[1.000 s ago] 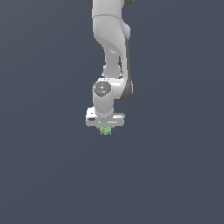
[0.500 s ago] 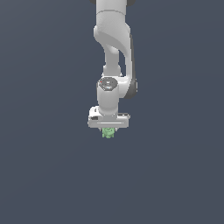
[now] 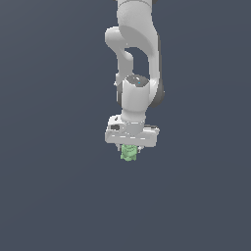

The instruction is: Pick up the object and move it to a goal position.

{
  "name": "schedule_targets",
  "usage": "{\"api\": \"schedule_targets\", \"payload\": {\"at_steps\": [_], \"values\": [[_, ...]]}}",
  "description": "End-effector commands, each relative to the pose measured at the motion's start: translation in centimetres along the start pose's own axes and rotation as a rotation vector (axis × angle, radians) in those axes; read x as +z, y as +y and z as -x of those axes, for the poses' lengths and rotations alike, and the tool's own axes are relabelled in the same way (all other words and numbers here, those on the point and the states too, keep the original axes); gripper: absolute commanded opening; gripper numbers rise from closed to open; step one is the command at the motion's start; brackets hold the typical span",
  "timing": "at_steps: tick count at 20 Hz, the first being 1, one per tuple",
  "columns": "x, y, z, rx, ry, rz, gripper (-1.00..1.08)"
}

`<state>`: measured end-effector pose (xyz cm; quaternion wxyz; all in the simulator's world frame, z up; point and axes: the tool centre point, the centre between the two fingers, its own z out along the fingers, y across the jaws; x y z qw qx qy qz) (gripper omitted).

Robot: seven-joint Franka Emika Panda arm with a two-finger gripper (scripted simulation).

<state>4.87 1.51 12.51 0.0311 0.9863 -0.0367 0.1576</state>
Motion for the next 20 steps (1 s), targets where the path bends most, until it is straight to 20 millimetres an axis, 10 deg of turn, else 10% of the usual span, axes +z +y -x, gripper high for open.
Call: {"api": "schedule_targets", "payload": {"at_steps": [1,20], "values": [[-1.3,-1.0,-1.7,0.018,0.058,0.011,-1.00],[-11.2,-6.3,-10.6,0.127,0.406,0.095,-1.00]]}}
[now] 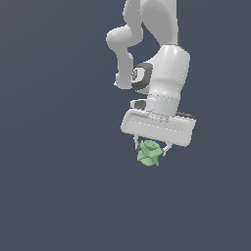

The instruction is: Pick up the object and move it to a goal position.

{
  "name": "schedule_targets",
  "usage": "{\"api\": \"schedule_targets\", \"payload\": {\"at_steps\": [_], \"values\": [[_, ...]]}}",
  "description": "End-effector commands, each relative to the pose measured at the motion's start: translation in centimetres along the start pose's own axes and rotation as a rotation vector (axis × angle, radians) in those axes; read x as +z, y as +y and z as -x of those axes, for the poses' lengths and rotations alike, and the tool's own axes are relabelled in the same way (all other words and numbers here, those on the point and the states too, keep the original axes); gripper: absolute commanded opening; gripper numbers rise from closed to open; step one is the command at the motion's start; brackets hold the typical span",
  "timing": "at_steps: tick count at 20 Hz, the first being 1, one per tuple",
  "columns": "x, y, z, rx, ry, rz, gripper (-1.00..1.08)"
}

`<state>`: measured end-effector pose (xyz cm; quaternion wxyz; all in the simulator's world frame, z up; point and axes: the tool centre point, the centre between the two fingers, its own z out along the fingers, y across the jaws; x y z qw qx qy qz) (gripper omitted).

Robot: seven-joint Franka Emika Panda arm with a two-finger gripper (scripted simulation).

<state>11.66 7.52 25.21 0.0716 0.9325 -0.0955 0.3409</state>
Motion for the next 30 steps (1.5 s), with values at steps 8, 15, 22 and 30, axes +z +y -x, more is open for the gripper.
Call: {"api": "schedule_targets", "payload": {"at_steps": [8,15,22,30], "values": [[-3.7,-2.3,-4.3,0.046,0.148,0.038,-1.00],[-6.7,-3.9,-7.3,0.080,0.260,0.068,-1.00],[-10.0,-5.6,-9.9,0.115,0.372,0.099,-1.00],[-12.6,-6.9,-11.7,0.143,0.458,0.128,-1.00]]}}
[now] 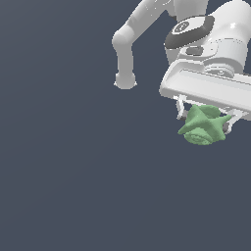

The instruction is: Pick up the object and move it to a goal position.

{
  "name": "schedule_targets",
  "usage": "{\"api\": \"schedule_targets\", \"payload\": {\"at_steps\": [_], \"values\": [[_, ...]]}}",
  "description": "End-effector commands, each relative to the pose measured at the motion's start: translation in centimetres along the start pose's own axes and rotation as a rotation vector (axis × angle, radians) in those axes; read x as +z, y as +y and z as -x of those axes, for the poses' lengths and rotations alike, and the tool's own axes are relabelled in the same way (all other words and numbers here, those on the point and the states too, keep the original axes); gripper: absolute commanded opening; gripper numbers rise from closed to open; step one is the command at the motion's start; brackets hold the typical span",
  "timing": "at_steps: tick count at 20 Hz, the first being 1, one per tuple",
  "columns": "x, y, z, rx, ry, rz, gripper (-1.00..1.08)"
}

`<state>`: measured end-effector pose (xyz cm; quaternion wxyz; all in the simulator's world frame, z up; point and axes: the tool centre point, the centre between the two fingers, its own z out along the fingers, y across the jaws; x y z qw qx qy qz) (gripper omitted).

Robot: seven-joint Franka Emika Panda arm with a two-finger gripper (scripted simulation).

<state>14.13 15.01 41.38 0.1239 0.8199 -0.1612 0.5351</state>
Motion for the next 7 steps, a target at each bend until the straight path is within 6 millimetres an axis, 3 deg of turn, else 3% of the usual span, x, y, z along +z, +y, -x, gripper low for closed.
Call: {"api": "schedule_targets", "payload": {"at_steps": [1,7], "values": [[-0.41,-0.24,-0.64,0.007,0.021,0.008,-1.00],[-0.73,-0.49,-1.13,0.013,0.040,0.017,-1.00]]}}
